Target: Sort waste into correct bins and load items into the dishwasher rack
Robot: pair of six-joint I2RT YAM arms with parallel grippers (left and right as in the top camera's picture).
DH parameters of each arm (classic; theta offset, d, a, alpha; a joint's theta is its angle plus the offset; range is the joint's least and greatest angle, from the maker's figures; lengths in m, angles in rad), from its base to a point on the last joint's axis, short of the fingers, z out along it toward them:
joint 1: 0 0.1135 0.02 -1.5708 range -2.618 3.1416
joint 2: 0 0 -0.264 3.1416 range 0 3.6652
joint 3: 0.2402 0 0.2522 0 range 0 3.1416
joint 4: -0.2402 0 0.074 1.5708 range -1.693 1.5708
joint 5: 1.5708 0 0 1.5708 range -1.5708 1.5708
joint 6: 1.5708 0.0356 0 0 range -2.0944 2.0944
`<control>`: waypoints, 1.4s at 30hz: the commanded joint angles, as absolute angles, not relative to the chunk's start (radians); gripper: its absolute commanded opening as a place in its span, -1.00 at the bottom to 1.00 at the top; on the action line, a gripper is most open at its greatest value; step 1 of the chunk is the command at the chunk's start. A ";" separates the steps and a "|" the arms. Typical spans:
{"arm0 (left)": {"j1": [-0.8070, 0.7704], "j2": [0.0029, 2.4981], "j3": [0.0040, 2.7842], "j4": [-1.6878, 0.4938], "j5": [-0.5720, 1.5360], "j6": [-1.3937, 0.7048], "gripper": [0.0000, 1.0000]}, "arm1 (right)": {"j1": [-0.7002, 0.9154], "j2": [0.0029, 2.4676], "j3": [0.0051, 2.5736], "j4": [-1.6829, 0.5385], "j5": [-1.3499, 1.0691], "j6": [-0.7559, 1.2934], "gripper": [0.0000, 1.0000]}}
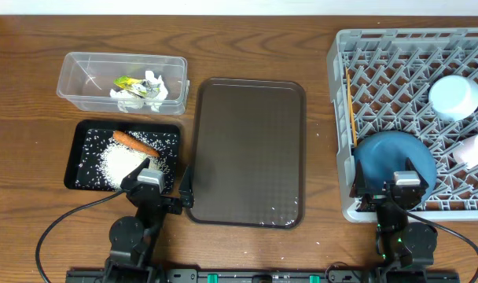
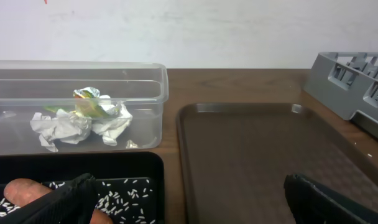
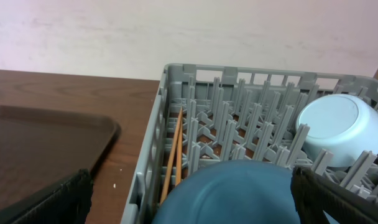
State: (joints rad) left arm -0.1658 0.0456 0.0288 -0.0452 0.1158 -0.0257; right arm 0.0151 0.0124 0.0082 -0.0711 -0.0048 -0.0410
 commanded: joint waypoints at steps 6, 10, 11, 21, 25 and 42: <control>-0.170 0.038 0.018 -0.089 0.119 -0.020 0.96 | 0.007 0.005 0.006 -0.075 -0.012 -0.038 0.98; -0.170 0.038 0.018 -0.089 0.119 -0.019 0.96 | 0.007 0.005 0.006 -0.075 -0.012 -0.038 0.98; -0.170 0.038 0.018 -0.089 0.119 -0.020 0.96 | 0.007 0.005 0.006 -0.075 -0.012 -0.038 0.98; -0.115 0.036 0.018 -0.089 0.119 -0.020 0.96 | 0.008 0.005 0.006 -0.075 -0.012 -0.038 0.99; -0.035 0.034 0.018 -0.089 0.118 -0.019 0.96 | 0.008 0.005 0.006 -0.075 -0.012 -0.038 0.99; 0.122 0.001 0.018 -0.090 0.117 -0.019 0.96 | 0.007 0.005 0.006 -0.075 -0.012 -0.038 0.98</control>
